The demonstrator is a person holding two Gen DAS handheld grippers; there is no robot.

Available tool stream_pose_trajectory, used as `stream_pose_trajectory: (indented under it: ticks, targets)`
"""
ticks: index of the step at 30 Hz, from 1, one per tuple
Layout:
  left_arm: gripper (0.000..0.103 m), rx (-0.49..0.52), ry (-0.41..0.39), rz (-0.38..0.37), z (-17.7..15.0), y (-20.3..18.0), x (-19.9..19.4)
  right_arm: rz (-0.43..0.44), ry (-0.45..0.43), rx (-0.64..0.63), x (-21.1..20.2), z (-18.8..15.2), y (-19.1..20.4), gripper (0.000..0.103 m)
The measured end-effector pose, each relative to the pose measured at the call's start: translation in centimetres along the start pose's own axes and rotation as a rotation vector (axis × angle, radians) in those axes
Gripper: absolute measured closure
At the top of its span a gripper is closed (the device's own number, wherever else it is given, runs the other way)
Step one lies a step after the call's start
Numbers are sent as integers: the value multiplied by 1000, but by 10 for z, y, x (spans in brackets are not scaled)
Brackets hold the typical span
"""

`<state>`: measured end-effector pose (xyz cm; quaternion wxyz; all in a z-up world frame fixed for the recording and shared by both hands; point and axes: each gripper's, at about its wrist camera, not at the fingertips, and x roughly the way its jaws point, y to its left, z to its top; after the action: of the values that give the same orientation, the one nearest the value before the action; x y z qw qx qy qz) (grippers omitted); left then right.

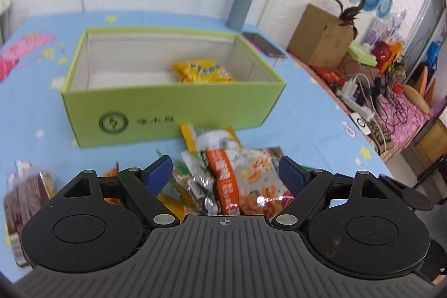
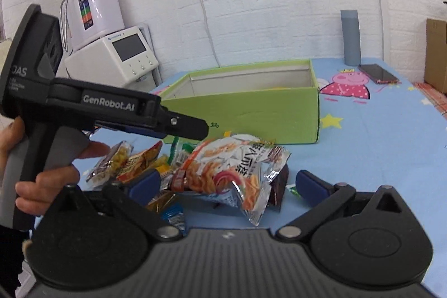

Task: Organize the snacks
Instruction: 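Grasp the silver-and-orange snack bag with the left gripper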

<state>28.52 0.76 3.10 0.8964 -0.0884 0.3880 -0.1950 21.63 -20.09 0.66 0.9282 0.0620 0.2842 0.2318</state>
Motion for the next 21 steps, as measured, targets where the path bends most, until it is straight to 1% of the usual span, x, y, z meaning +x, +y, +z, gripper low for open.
stream_pose_trajectory:
  ticks: [1,2,4,6,8,9,11,13,14,15,17,21]
  targets:
    - [41,-17,19,-23,-1,3,3,2,7,12,4,-1,-1,0]
    - [44,-27,33,-46,-1,5,6,-3,15,21,10,-1,-2,0]
    - [57,-50,50,-79,-1,7,11,-12,33,51,23,0,-5,0]
    - [62,-64,64,-106,-2,8,17,17,47,82,34,1,-8,0]
    - [71,-86,93,-113,-4,9,23,50,73,109,44,-1,-8,1]
    - [73,-89,101,-121,-7,7,24,57,83,115,45,-3,-6,1]
    - [73,-75,96,-119,-14,1,20,48,79,91,37,-8,3,1]
    - [73,-75,103,-136,-23,-7,15,27,75,73,25,-14,9,1]
    - [72,-82,110,-154,-29,-13,13,9,69,80,9,-22,9,1]
    - [71,-80,116,-167,-34,-18,12,9,69,80,9,-22,9,1]
    - [69,-73,129,-199,-47,-33,11,-27,62,92,-10,-31,7,1]
    - [65,-56,183,-270,-76,-65,23,-107,63,133,-46,-56,-8,1]
